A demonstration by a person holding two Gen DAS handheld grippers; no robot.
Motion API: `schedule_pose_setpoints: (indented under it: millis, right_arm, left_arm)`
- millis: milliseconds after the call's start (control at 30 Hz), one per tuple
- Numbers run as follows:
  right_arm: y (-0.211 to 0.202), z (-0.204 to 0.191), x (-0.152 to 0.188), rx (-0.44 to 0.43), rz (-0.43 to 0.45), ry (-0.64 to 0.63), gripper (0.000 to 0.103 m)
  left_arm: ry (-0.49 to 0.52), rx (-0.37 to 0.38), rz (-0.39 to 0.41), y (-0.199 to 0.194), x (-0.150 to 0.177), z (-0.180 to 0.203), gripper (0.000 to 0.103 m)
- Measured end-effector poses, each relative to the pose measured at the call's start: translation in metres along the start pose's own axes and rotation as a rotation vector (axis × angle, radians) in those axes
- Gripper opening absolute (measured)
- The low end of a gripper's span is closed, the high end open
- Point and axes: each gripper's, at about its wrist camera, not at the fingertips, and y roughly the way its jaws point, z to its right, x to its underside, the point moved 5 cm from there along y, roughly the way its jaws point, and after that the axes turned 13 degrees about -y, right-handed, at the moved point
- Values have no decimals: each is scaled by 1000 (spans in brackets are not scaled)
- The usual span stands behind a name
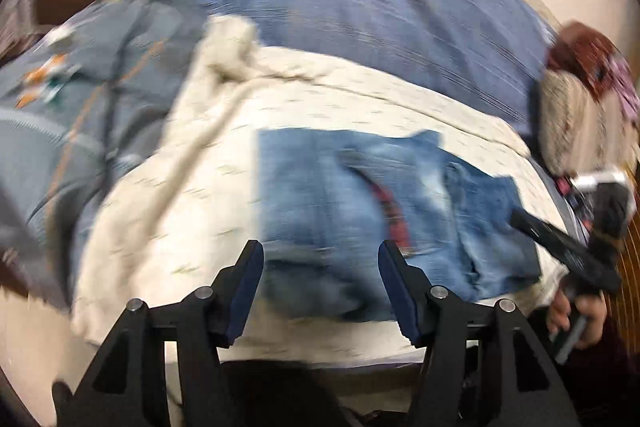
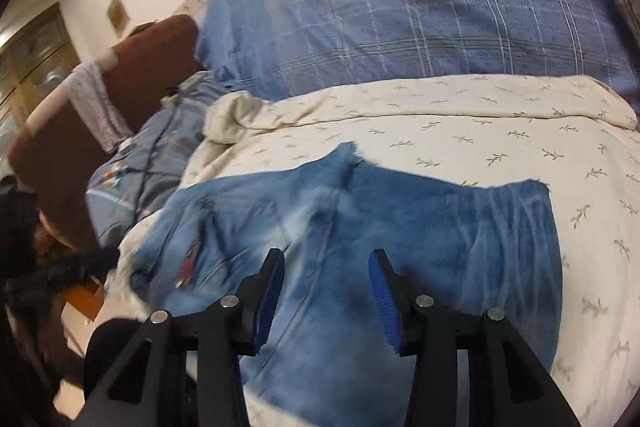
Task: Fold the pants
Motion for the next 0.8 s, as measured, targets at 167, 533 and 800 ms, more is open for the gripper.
schedule_pose_setpoints:
  millis: [167,533,800]
  right_arm:
    - [-2,-22,16,-41,-10,-43,48]
    - [12,-28,27,-58,-60,-69,49]
    - [17,-27,30,-49,-72,-78,49]
  left_arm:
    - [-200,76,-73,8,0,-36,74]
    - [-371,177,-206,69,-2,-17,74]
    - [-263,148,-276,92,21,12,38]
